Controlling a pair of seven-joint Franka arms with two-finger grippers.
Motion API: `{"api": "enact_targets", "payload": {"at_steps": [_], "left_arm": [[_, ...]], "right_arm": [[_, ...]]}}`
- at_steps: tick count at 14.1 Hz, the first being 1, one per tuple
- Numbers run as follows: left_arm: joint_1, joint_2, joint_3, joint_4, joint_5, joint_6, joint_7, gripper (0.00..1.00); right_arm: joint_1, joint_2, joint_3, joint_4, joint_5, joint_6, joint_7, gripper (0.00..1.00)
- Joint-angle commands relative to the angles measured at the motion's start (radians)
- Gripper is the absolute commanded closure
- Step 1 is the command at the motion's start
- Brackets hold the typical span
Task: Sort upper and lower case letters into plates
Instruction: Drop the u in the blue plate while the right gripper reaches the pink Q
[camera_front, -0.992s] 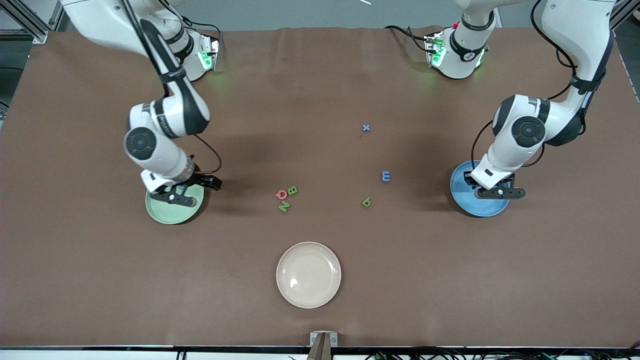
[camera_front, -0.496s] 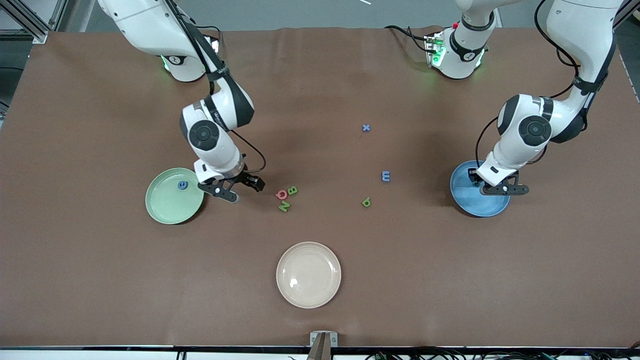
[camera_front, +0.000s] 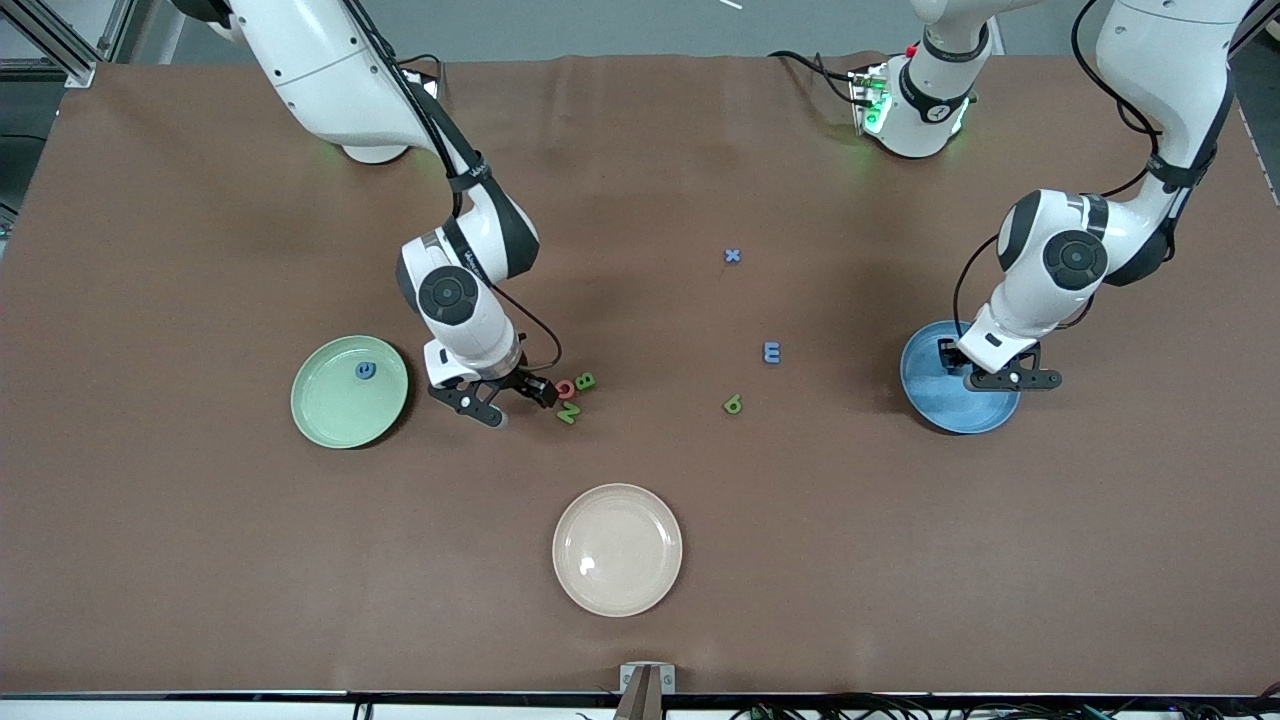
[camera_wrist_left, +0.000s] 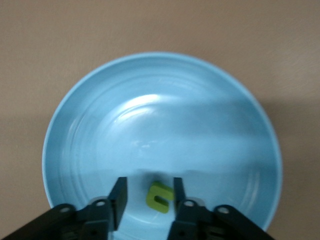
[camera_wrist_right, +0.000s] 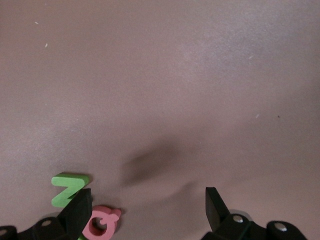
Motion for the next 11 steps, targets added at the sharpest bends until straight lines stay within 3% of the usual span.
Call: {"api": "enact_targets", "payload": {"at_steps": [1, 5, 9, 11], "left_arm": [[0.008, -0.044, -0.068, -0.006, 0.013, -0.03, -0.058, 0.0], [0.001, -0.025, -0.178, 0.014, 0.011, -0.03, -0.251, 0.0], [-0.038, 0.069, -0.272, 0.078, 0.011, -0.03, -0.424, 0.0], [-0.105, 0.115, -0.273, 0.126, 0.007, -0.047, -0.454, 0.0]], "right_arm": [[0.016, 0.024, -0.025, 0.016, -0.061, -0.01, 0.034, 0.0], [0.042, 0.058, -0.027, 0.021, -0.066, 0.004, 0.092, 0.0], [0.062, 0.076, -0.025, 0.042, -0.067, 0.007, 0.152, 0.0], [0.076, 0.074, -0.024, 0.043, -0.064, 0.007, 0.19, 0.0]]}}
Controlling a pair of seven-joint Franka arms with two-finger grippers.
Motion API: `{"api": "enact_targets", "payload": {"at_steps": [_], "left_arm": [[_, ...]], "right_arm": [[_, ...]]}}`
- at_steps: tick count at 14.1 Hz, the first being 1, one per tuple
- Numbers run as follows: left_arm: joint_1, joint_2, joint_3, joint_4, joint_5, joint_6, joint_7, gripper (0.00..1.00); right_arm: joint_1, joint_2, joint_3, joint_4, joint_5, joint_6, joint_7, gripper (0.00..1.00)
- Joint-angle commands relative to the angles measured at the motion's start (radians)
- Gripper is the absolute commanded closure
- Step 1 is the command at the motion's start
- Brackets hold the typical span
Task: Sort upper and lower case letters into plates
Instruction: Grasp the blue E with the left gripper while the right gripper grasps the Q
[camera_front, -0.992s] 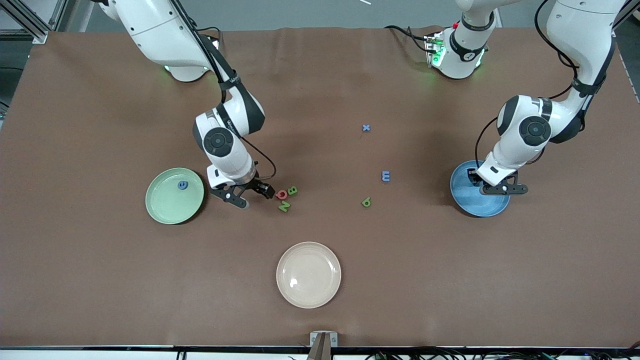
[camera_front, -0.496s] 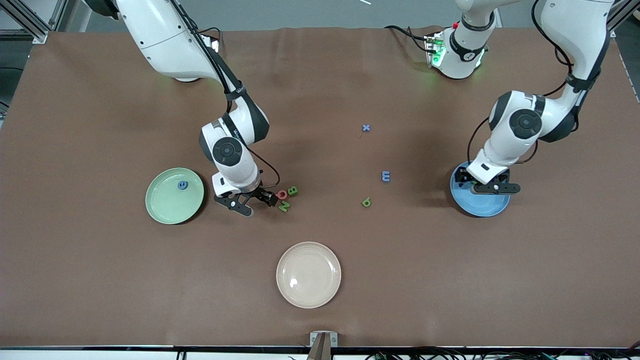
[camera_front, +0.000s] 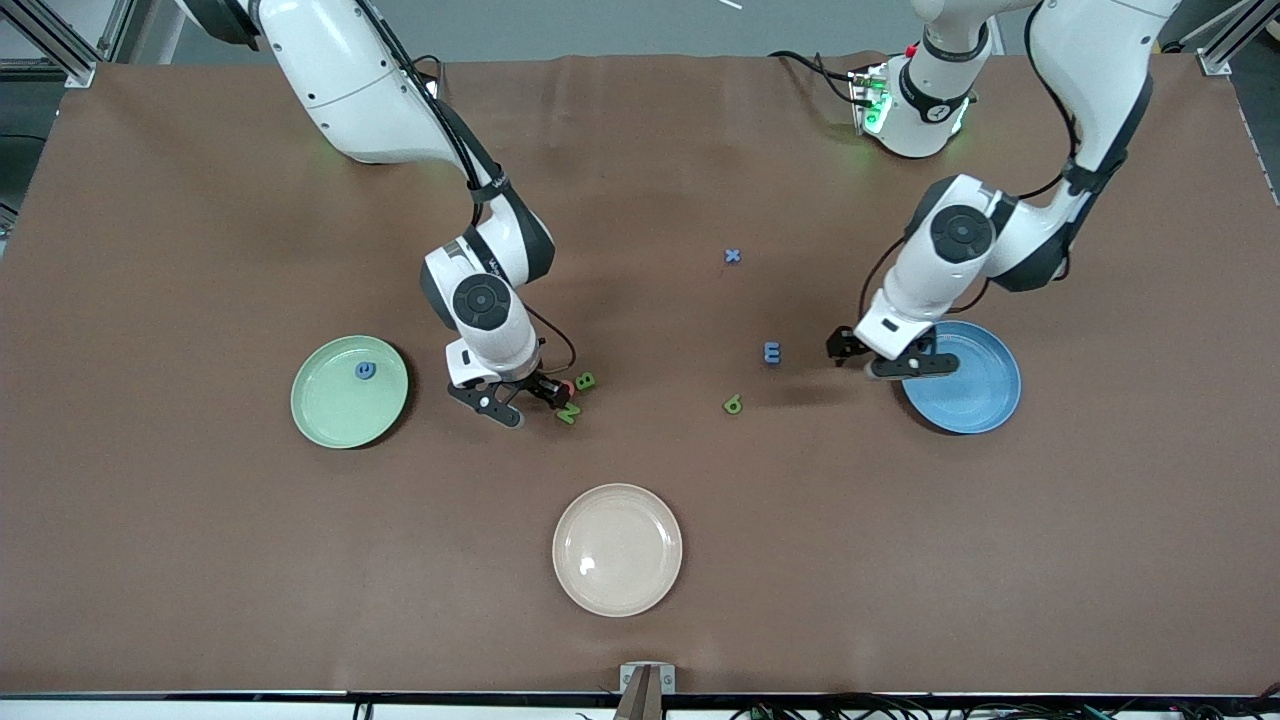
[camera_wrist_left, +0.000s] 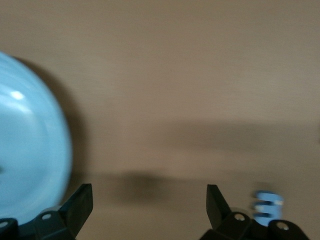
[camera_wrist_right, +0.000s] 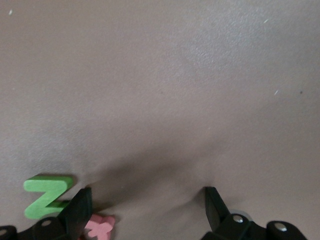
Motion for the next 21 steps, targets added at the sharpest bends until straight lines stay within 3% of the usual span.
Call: {"api": "enact_targets", "payload": {"at_steps": [1, 6, 9, 18, 21], "left_arm": [[-0.073, 0.099, -0.006, 0.105, 0.005, -0.048, -0.062, 0.0], [-0.207, 0.203, 0.0, 0.241, 0.014, -0.158, -0.182, 0.0], [-0.224, 0.214, 0.005, 0.234, 0.024, -0.158, -0.191, 0.03], [-0.236, 0.239, 0.014, 0.228, 0.105, -0.163, -0.251, 0.23], [-0.243, 0.246, 0.014, 0.229, 0.105, -0.163, -0.265, 0.32]], "right_arm": [[0.028, 0.012, -0.009, 0.018, -0.019, 0.0, 0.07, 0.0], [0.051, 0.015, -0.008, 0.035, -0.008, 0.0, 0.122, 0.0], [0.073, 0.016, -0.008, 0.035, -0.007, 0.0, 0.136, 0.0], [0.083, 0.024, -0.009, 0.027, -0.021, 0.0, 0.136, 0.0], [0.083, 0.024, -0.009, 0.027, -0.021, -0.006, 0.136, 0.19]]}}
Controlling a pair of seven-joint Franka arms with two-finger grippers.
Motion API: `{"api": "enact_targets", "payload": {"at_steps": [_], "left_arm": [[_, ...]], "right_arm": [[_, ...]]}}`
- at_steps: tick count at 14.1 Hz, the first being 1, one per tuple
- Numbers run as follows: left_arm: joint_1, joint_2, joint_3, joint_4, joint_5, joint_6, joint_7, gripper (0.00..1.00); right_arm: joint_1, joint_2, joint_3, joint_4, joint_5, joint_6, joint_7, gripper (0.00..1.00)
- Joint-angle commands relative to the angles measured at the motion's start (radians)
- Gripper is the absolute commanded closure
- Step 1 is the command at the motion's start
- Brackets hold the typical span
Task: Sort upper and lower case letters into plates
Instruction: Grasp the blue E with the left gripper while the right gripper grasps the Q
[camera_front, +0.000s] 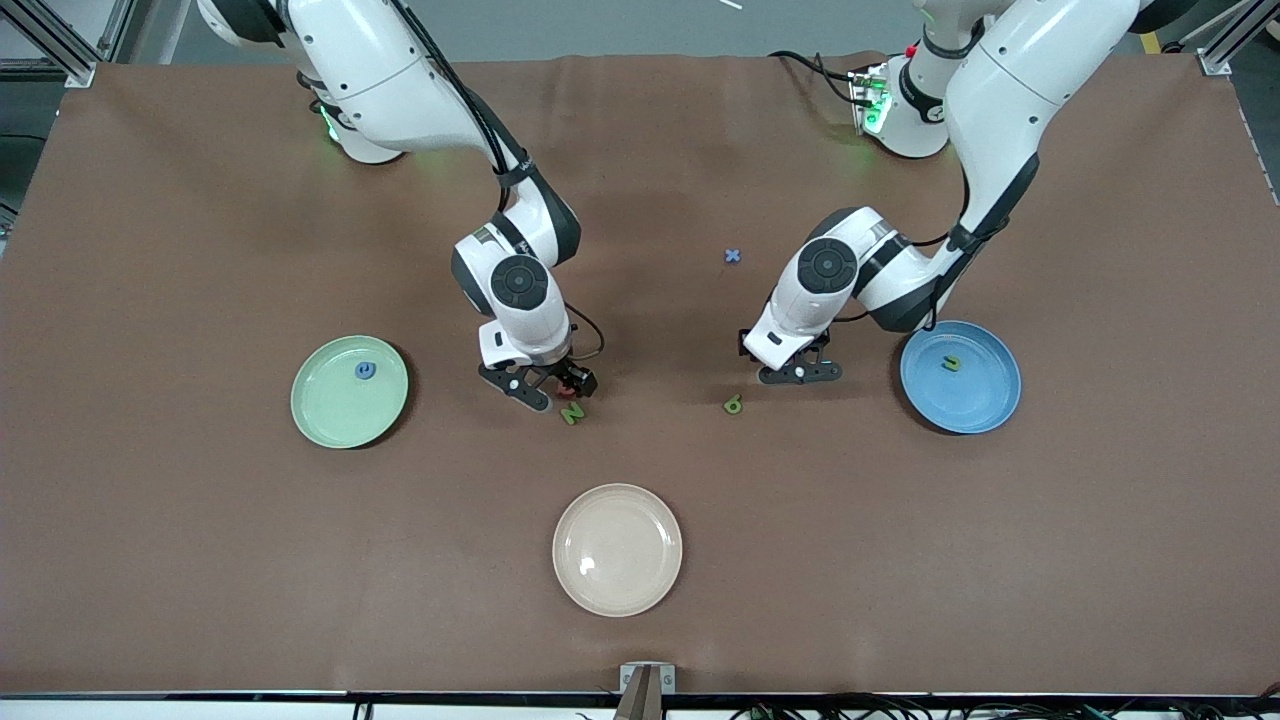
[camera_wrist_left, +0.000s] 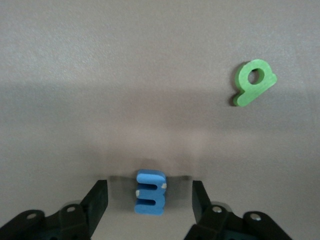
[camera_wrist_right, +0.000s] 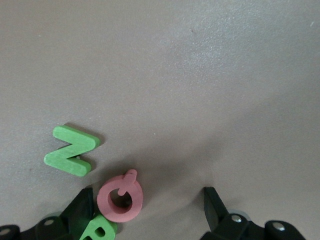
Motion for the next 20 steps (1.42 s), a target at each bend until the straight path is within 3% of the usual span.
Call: {"api": "enact_targets", "payload": {"at_steps": [1, 4, 6, 7, 10, 14, 16, 20], "left_arm": [[-0.011, 0.009, 0.002, 0.011, 0.025, -0.011, -0.033, 0.34], [-0.011, 0.009, 0.004, 0.011, 0.025, -0.011, -0.033, 0.43], [-0.01, 0.009, 0.004, 0.011, 0.056, -0.011, -0.033, 0.48], [-0.01, 0.009, 0.004, 0.01, 0.068, -0.011, -0.033, 0.53], [-0.008, 0.009, 0.004, 0.01, 0.076, -0.011, -0.033, 0.65], [-0.008, 0.007, 0.013, 0.01, 0.077, -0.011, -0.033, 0.81], [-0.003, 0.0, 0.013, 0.01, 0.077, -0.022, -0.033, 0.94], [0.013, -0.062, 0.01, 0.02, 0.083, -0.138, -0.018, 0.95]], "right_arm": [[0.01, 0.009, -0.009, 0.006, -0.02, -0.004, 0.021, 0.29], [0.011, 0.009, -0.007, 0.006, -0.016, -0.007, 0.021, 0.64], [0.01, 0.009, -0.007, 0.005, -0.016, -0.009, 0.021, 0.94], [0.005, 0.006, -0.009, 0.005, -0.016, -0.013, 0.019, 0.99], [-0.026, -0.028, -0.009, 0.003, -0.016, -0.09, -0.033, 1.0], [-0.134, -0.164, -0.009, -0.046, -0.016, -0.217, -0.258, 1.0], [-0.197, -0.221, -0.009, -0.096, -0.016, -0.242, -0.393, 1.0], [-0.337, -0.307, -0.009, -0.19, -0.016, -0.24, -0.657, 1.0]]}}
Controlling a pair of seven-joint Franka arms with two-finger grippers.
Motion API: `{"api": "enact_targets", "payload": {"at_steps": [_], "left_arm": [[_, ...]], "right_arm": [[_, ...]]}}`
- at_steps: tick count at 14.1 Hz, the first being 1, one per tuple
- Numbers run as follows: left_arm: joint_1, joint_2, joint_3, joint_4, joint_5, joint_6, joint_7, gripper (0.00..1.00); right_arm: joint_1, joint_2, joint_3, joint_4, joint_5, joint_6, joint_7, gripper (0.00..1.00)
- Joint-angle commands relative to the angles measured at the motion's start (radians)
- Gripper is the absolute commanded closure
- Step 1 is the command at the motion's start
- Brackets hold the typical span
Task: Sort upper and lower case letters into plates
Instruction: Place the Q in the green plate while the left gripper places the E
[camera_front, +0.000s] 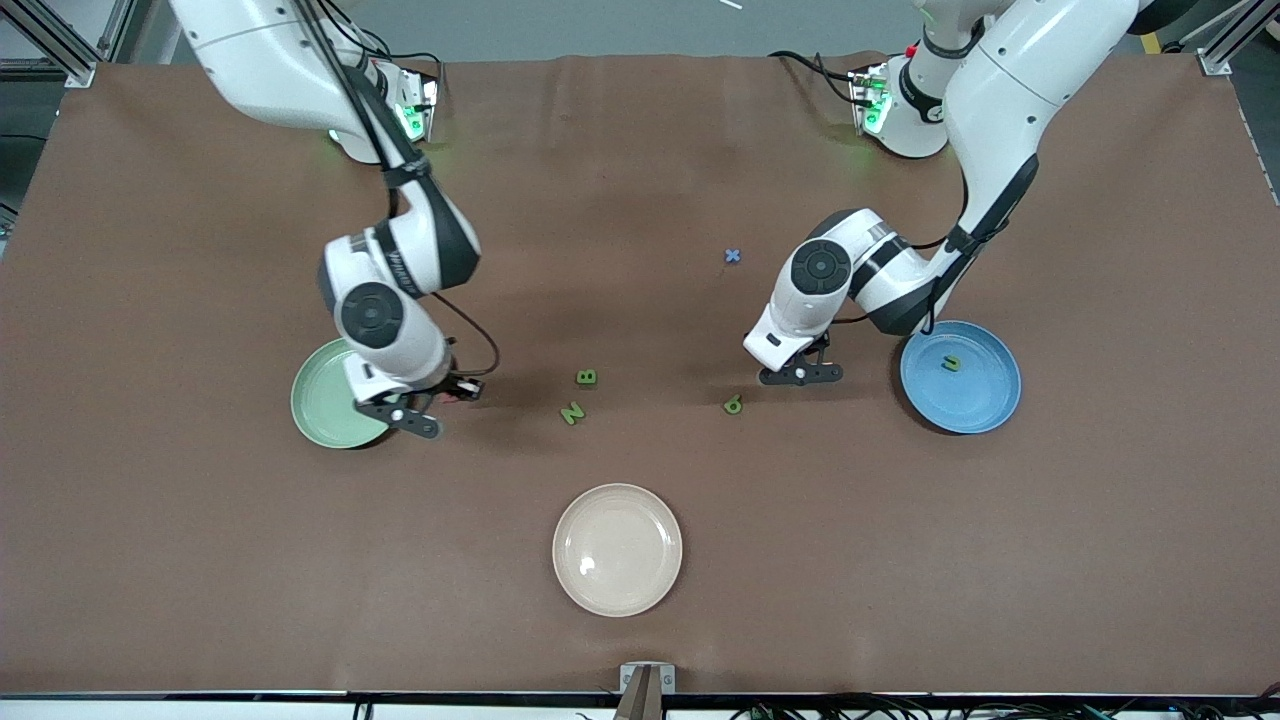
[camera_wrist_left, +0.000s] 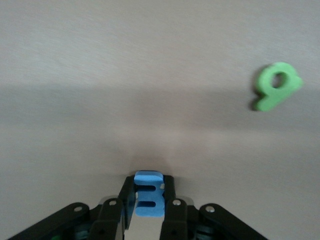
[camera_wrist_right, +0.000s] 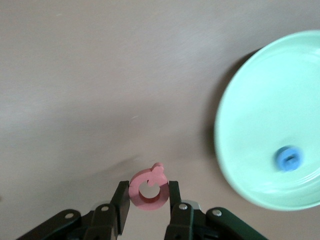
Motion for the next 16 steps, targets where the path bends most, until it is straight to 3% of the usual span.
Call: {"api": "enact_targets", "payload": {"at_steps": [1, 4, 6, 10, 12, 14, 15, 16], "left_arm": [[0.009, -0.063, 0.001, -0.005, 0.023, -0.068, 0.0, 0.96], [0.049, -0.093, 0.0, -0.02, 0.031, -0.074, 0.03, 0.96], [0.089, -0.134, -0.002, -0.042, 0.031, -0.097, 0.098, 0.95], [0.199, -0.21, -0.005, -0.103, 0.031, -0.103, 0.254, 0.95], [0.254, -0.237, -0.006, -0.124, 0.031, -0.103, 0.334, 0.95], [0.284, -0.254, -0.006, -0.14, 0.031, -0.103, 0.38, 0.95], [0.308, -0.259, -0.006, -0.144, 0.031, -0.097, 0.408, 0.95], [0.333, -0.259, -0.006, -0.144, 0.031, -0.096, 0.435, 0.94]], "right_arm": [[-0.097, -0.086, 0.02, -0.116, -0.015, 0.025, -0.155, 1.0], [-0.215, -0.106, 0.021, -0.174, -0.015, 0.069, -0.362, 1.0], [-0.276, -0.103, 0.024, -0.246, -0.008, 0.179, -0.459, 1.0], [-0.27, -0.087, 0.031, -0.284, 0.006, 0.259, -0.461, 1.0], [-0.267, -0.069, 0.058, -0.281, 0.078, 0.282, -0.462, 1.0], [-0.266, -0.05, 0.077, -0.281, 0.089, 0.301, -0.462, 0.99], [-0.266, -0.049, 0.077, -0.281, 0.089, 0.299, -0.462, 0.95], [-0.264, -0.05, 0.077, -0.276, 0.089, 0.29, -0.464, 0.61]]}}
